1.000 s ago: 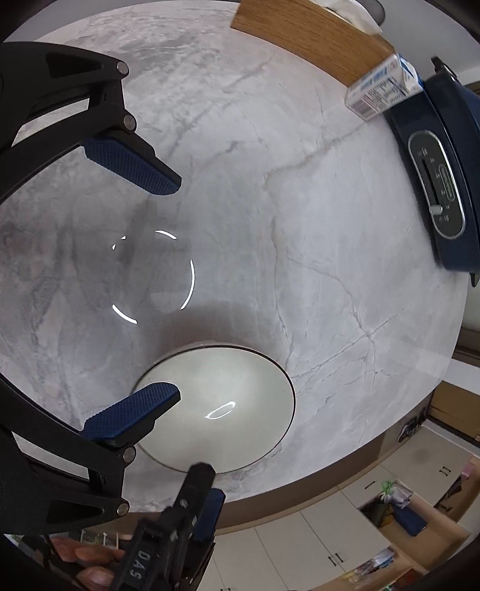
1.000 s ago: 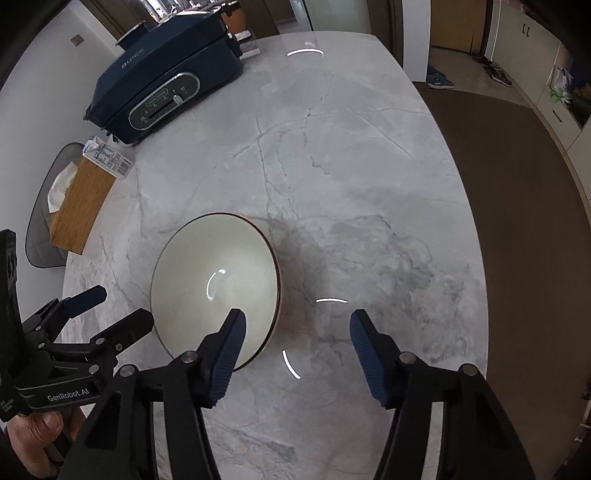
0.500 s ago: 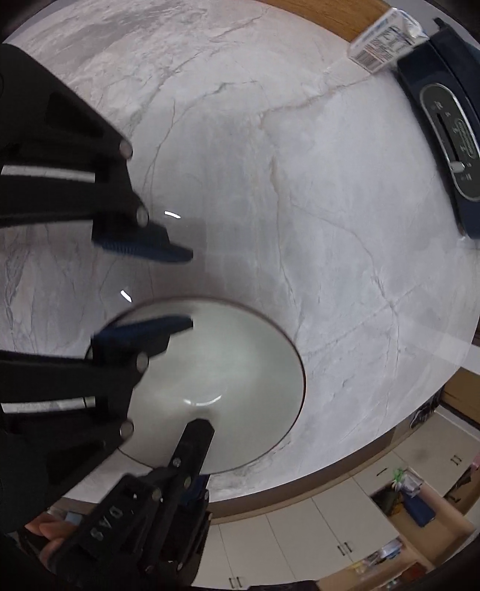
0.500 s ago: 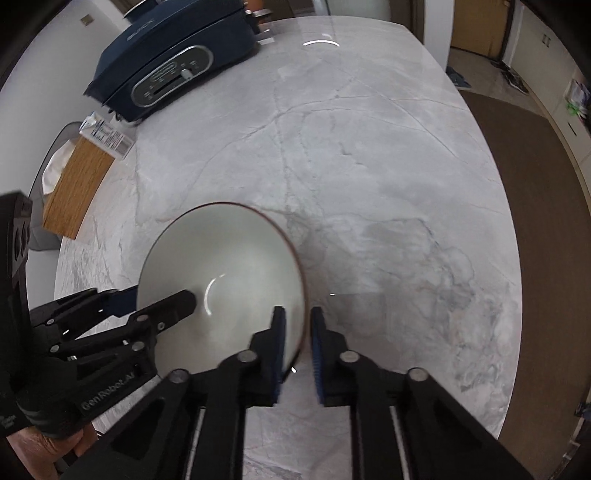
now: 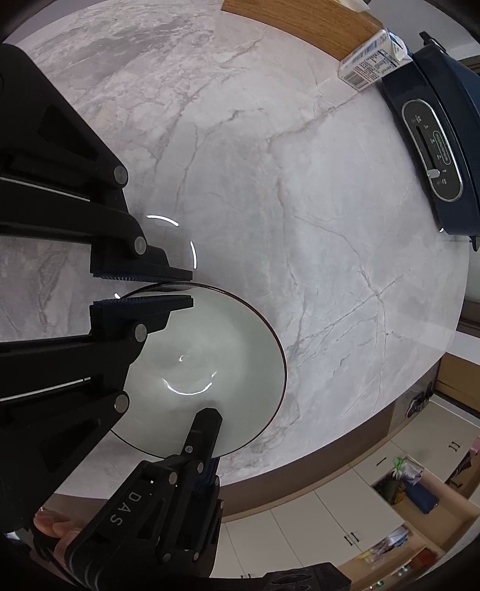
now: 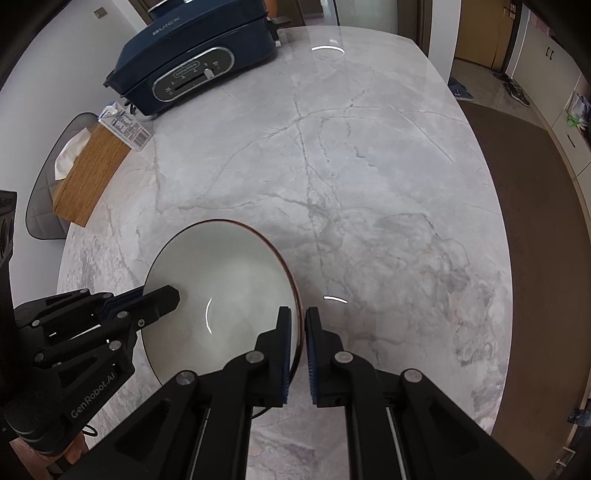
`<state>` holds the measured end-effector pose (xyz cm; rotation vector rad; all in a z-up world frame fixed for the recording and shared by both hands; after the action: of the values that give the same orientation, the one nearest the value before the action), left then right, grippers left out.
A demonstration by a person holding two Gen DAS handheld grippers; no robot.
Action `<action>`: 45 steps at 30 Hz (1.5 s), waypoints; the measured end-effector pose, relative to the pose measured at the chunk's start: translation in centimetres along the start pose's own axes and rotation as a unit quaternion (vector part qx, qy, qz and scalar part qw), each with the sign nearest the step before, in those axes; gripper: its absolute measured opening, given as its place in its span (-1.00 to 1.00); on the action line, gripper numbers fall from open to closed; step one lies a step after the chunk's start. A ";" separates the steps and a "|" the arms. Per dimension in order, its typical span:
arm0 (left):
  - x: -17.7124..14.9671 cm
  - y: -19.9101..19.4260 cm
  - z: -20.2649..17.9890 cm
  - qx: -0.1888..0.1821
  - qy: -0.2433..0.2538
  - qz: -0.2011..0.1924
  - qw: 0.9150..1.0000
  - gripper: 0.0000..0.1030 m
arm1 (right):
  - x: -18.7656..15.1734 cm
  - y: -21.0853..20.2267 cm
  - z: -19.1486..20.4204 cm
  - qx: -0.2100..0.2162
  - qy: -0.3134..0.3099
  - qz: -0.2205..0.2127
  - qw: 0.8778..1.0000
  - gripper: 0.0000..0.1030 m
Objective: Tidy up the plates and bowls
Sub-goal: 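Lift the floral bowl with both grippers and carry it over the stack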
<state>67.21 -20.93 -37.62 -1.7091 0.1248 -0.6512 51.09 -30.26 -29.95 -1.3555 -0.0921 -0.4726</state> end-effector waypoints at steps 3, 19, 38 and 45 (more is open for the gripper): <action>-1.3 -1.3 -0.1 -0.007 -0.007 -0.005 1.000 -0.92 | -0.7 -0.8 0.4 0.007 0.006 0.000 1.000 -0.82; -10.8 -14.4 0.1 -0.047 -0.031 -0.058 0.997 -0.92 | -7.7 -8.7 5.2 0.065 -0.008 -0.023 0.998 -0.79; -27.0 -24.9 0.6 -0.067 -0.059 -0.065 0.994 -0.91 | -20.2 -14.7 11.9 0.110 -0.044 0.000 0.993 -0.72; -33.4 -24.8 -0.2 -0.075 -0.062 -0.042 0.994 -0.91 | -26.3 -14.0 12.5 0.098 -0.045 0.027 0.994 -0.72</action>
<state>32.68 -0.71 -26.19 -1.9036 0.0139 -0.6083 24.63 -13.01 -23.08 -1.1835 -0.1725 -0.3476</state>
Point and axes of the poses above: each gripper's, at about its wrist camera, not at the fingertips, and y roughly the way its jaws point, z to its left, x to its top, the point moved 6 cm from there along y, roughly the way its jaws point, and after that the axes turned 9 degrees about y, right-handed, at the moved point
